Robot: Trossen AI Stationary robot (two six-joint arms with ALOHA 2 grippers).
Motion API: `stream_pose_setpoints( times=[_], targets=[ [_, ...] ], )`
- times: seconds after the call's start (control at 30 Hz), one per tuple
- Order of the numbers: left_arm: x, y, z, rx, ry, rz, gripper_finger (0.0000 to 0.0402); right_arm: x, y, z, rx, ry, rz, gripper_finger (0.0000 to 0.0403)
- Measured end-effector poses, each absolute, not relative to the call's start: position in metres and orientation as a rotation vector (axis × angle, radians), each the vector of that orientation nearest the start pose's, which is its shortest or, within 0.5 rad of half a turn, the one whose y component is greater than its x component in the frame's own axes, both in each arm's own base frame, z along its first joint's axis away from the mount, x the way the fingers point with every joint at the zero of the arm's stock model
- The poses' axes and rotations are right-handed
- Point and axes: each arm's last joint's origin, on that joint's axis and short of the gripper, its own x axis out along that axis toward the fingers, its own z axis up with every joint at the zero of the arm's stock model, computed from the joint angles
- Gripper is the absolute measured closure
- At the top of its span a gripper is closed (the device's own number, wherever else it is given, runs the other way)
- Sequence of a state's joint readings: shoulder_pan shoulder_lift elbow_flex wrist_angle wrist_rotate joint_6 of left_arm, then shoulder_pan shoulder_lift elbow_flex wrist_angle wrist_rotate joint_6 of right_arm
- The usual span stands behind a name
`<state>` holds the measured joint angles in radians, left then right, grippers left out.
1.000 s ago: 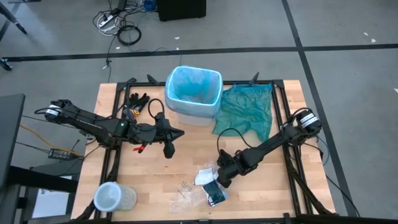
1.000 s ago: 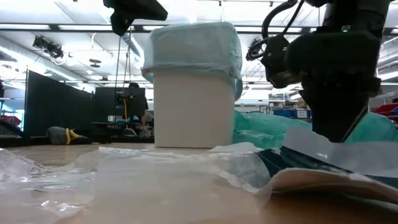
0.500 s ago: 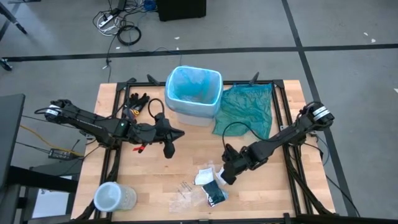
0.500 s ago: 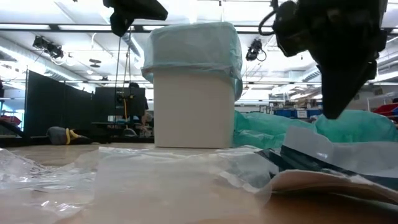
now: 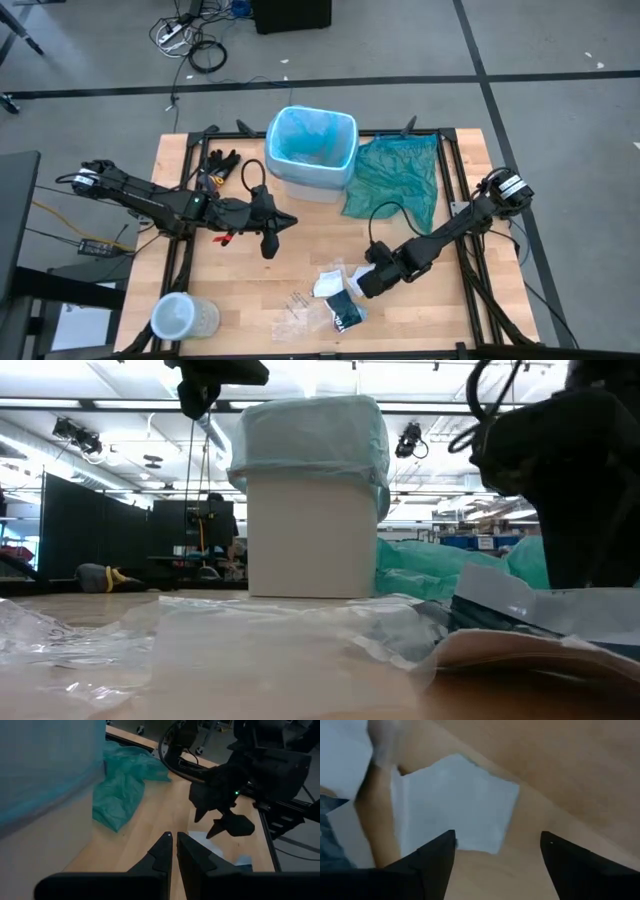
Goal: Place trash/remove bag and relplace
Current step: Put the white magazine paper into the trash bin
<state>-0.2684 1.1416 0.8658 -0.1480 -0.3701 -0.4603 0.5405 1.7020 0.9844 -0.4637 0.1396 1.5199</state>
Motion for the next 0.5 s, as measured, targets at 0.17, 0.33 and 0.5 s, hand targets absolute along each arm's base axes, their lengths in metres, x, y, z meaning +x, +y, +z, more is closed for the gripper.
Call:
stream_pose_setpoints(
  times=[0.17, 0.33, 0.5],
  targets=[
    [0.242, -0.056, 0.296, -0.321, 0.371, 0.189, 0.0366, 0.271, 0.16, 0.153, 1.013, 1.027, -0.528, 0.0132],
    [0.242, -0.056, 0.296, -0.32, 0.371, 0.189, 0.0366, 0.274, 0.161, 0.146, 1.006, 1.032, -0.532, 0.0164],
    [0.242, -0.056, 0.296, -0.319, 0.37, 0.192, 0.0366, 0.274, 0.161, 0.145, 0.986, 1.037, -0.517, 0.0249]
  ],
)
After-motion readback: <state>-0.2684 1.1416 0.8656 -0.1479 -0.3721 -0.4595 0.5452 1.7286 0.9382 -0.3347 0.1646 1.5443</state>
